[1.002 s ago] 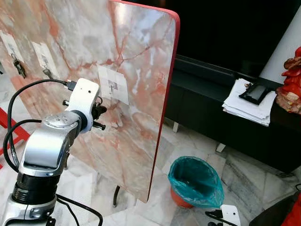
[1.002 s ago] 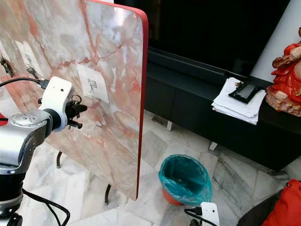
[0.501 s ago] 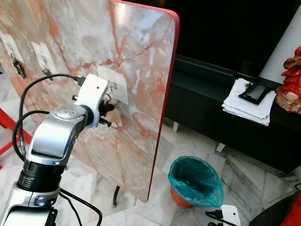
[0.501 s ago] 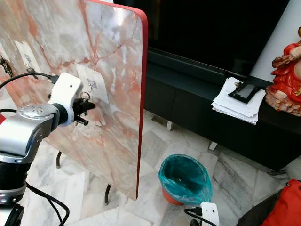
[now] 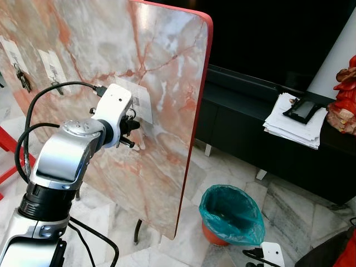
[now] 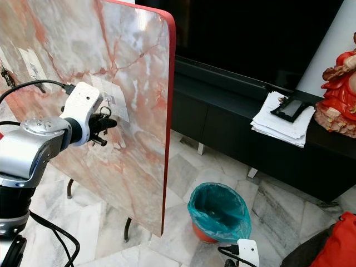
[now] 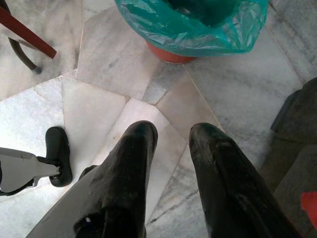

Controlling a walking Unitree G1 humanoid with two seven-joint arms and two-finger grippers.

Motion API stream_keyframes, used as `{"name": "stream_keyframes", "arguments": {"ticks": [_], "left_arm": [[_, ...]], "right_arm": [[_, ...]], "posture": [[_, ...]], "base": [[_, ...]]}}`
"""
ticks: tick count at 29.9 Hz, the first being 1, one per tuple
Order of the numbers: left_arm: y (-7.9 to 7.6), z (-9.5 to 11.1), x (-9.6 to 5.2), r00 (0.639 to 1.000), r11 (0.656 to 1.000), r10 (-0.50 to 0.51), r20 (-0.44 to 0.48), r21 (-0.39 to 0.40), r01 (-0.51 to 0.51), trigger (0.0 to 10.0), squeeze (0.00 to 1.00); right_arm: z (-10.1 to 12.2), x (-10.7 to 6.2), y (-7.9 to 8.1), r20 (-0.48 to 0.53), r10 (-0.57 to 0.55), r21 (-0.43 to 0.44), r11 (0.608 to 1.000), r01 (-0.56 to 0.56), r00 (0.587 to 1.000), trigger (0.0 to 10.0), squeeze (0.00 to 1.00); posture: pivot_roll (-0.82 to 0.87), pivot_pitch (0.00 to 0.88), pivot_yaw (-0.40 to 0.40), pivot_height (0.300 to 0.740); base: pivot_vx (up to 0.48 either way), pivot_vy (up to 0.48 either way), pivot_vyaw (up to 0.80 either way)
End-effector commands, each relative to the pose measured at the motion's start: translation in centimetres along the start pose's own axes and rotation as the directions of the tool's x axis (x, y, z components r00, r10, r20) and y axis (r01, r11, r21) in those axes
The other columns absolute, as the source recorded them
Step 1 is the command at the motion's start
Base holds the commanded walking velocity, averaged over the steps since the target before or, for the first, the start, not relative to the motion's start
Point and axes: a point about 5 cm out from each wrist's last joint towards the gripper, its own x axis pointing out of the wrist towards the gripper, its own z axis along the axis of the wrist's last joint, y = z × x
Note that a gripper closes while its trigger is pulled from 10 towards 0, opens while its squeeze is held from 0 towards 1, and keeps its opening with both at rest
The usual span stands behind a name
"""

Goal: Hang keys on a hook

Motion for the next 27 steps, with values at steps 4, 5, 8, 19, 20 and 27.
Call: {"name": "stream_keyframes", "arguments": {"ticks": [4, 5, 8, 19, 20, 27], "left_arm": [[0.29, 0.30, 0.05, 1.000, 1.000, 0.021, -0.008, 0.000, -0.021, 10.0, 0.00], [0.29, 0.30, 0.05, 1.000, 1.000, 0.022, -0.009, -0.001, -0.022, 10.0, 0.00], [0.45, 0.17, 0.02, 0.999, 0.999, 0.037, -0.021, -0.010, -0.038, 10.0, 0.00], [0.61, -0.37, 0.20, 0.997, 0.998, 0.069, -0.039, -0.002, -0.069, 10.0, 0.00], [0.57, -0.38, 0.27, 0.997, 0.998, 0.069, -0.040, -0.002, -0.069, 10.0, 0.00], [0.79, -0.23, 0.68, 0.996, 0.997, 0.077, -0.037, 0.001, -0.077, 10.0, 0.00]], "right_arm": [[-0.09, -0.09, -0.32, -0.002, -0.008, 0.011, 1.000, 0.008, 1.000, 10.0, 0.00], [-0.09, -0.09, -0.33, -0.002, -0.008, 0.011, 1.000, 0.008, 1.000, 10.0, 0.00], [-0.11, -0.10, -0.33, -0.003, -0.006, 0.011, 1.000, 0.007, 1.000, 10.0, 0.00], [-0.12, -0.09, -0.31, -0.002, -0.006, 0.019, 1.000, 0.006, 1.000, 10.0, 0.00], [-0.12, -0.09, -0.31, -0.002, -0.005, 0.017, 1.000, 0.005, 1.000, 10.0, 0.00], [-0.14, -0.09, -0.30, -0.003, -0.006, 0.019, 1.000, 0.006, 1.000, 10.0, 0.00]], "posture": [[0.00, 0.000, -0.087, 0.740], [0.00, 0.000, -0.087, 0.740], [0.01, 0.000, -0.088, 0.740], [0.01, 0.000, -0.088, 0.740], [0.01, 0.000, -0.088, 0.740], [0.01, 0.000, -0.086, 0.740]], "base": [[0.000, 0.000, 0.00], [0.000, 0.000, 0.00], [0.000, 0.000, 0.00], [0.000, 0.000, 0.00], [0.000, 0.000, 0.00], [0.000, 0.000, 0.00]]}}
